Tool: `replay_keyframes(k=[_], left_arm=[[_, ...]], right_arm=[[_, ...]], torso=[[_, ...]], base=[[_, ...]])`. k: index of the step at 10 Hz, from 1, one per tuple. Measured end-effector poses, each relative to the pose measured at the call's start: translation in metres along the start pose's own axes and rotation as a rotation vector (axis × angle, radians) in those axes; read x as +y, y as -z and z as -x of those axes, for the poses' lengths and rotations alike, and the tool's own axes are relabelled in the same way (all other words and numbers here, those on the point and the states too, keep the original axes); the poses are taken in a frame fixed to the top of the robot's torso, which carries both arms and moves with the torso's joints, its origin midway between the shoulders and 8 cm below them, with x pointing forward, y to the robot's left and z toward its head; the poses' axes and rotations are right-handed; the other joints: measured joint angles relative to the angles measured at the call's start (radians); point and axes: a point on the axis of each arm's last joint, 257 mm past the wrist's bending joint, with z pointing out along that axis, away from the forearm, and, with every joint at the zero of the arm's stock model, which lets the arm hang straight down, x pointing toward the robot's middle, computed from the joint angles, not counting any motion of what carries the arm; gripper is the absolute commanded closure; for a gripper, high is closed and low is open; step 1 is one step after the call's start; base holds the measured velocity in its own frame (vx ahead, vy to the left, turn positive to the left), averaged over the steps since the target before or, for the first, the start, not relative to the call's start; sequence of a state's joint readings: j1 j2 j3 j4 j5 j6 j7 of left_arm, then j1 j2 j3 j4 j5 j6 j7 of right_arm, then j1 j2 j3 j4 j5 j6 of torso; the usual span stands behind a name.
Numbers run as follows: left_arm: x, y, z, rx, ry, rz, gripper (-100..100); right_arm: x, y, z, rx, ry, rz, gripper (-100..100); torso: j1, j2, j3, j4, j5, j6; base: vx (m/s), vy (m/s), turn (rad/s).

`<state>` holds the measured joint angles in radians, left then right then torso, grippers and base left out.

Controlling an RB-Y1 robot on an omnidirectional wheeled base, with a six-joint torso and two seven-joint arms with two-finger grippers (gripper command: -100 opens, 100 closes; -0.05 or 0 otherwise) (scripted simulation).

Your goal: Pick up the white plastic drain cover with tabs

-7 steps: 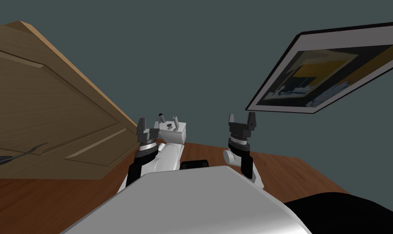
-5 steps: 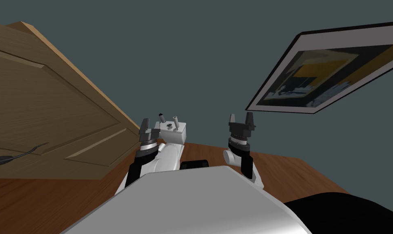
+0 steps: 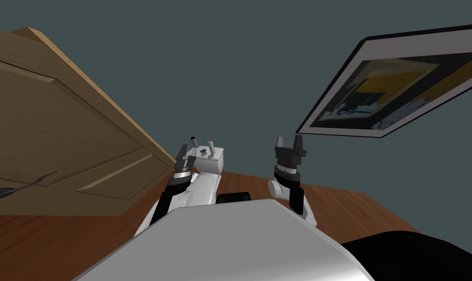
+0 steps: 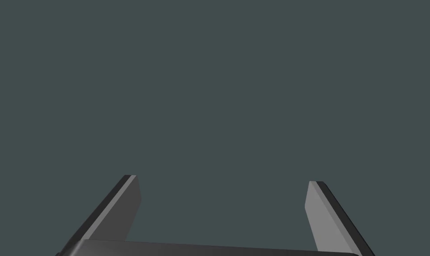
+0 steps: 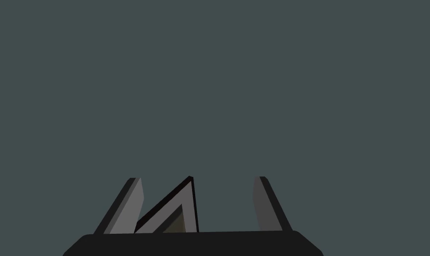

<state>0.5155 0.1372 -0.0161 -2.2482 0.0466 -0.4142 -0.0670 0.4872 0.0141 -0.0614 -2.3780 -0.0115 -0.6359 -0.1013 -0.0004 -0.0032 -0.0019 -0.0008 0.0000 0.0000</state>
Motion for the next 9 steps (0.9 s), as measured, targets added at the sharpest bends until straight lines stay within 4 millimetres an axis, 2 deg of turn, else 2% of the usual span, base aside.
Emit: replay_keyframes(k=[2,9], left_arm=[[0.033,0.006,-0.002,0.015,0.000,0.087,-100],[0.123,0.028,-0.002,0.013,0.025,0.326,-100]], right_arm=[[0.000,0.000,0.000,0.000,0.000,0.000,0],[0.000,0.000,0.000,0.000,0.000,0.000,0]], torso=[[0.000,-0.001,-0.001,0.000,0.000,0.000],[0.000,0.000,0.000,0.000,0.000,0.000]], base=[[0.063,-0.011,0.014],[0.047,-0.007,0.014]])
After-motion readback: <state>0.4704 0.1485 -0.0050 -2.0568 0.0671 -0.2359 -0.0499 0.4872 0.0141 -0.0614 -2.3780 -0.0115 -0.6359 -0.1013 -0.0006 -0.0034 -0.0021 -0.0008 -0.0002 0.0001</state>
